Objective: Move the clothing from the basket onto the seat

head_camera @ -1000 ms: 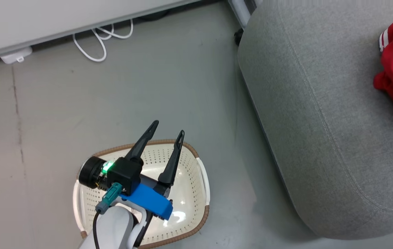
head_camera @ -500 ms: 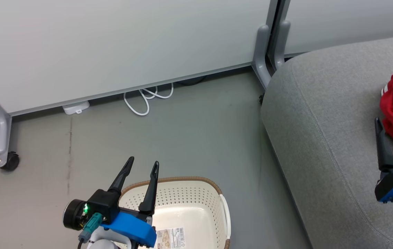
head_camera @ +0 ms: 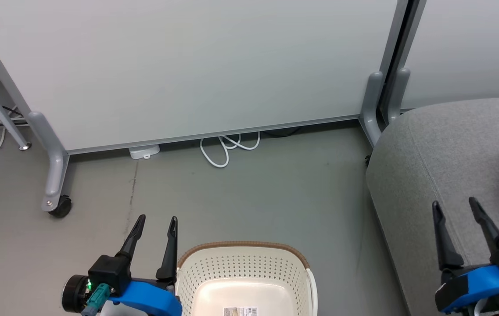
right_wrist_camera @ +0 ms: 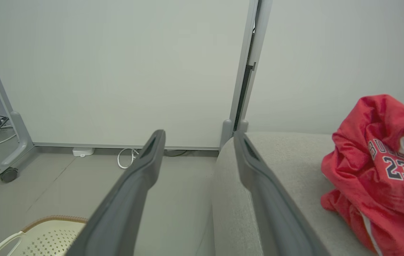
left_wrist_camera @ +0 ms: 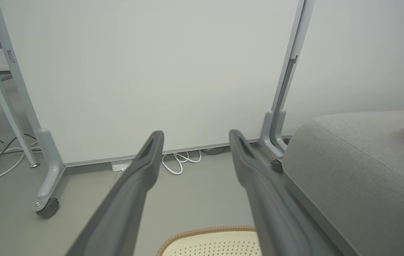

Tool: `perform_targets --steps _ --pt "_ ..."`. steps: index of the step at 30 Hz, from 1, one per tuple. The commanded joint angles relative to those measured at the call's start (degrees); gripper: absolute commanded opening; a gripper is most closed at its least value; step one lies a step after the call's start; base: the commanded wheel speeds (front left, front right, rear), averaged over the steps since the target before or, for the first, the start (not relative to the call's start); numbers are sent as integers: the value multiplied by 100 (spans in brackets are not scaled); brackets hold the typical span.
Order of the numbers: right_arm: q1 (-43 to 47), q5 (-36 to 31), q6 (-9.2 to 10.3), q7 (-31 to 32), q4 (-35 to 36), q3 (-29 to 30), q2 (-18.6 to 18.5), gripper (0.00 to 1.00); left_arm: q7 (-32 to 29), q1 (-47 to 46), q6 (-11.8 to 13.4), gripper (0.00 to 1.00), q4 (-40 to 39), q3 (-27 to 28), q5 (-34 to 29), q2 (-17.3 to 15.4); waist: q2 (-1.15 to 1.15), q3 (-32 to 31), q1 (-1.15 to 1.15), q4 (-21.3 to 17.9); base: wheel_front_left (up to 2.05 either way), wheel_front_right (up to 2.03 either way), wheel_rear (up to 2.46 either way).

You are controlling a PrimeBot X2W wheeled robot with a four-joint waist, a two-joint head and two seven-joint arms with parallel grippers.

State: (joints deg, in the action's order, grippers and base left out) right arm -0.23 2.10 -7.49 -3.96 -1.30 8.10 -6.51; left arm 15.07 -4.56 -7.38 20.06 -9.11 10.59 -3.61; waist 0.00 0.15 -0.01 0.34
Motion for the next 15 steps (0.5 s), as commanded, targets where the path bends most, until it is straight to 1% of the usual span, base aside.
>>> perform_targets --steps 1,8,15 --pt "94 37 -1 -32 -17 -23 41 100 15 66 -4 100 0 50 -15 3 0 -42 1 54 0 0 0" --pt "225 113 -1 -188 -323 -211 205 100 15 133 -8 100 28 263 -47 28 0 -126 1 157 0 0 0" --pt "273 121 -1 -311 -584 -284 291 100 15 209 -11 100 87 410 -10 39 0 -173 1 158 0 0 0"
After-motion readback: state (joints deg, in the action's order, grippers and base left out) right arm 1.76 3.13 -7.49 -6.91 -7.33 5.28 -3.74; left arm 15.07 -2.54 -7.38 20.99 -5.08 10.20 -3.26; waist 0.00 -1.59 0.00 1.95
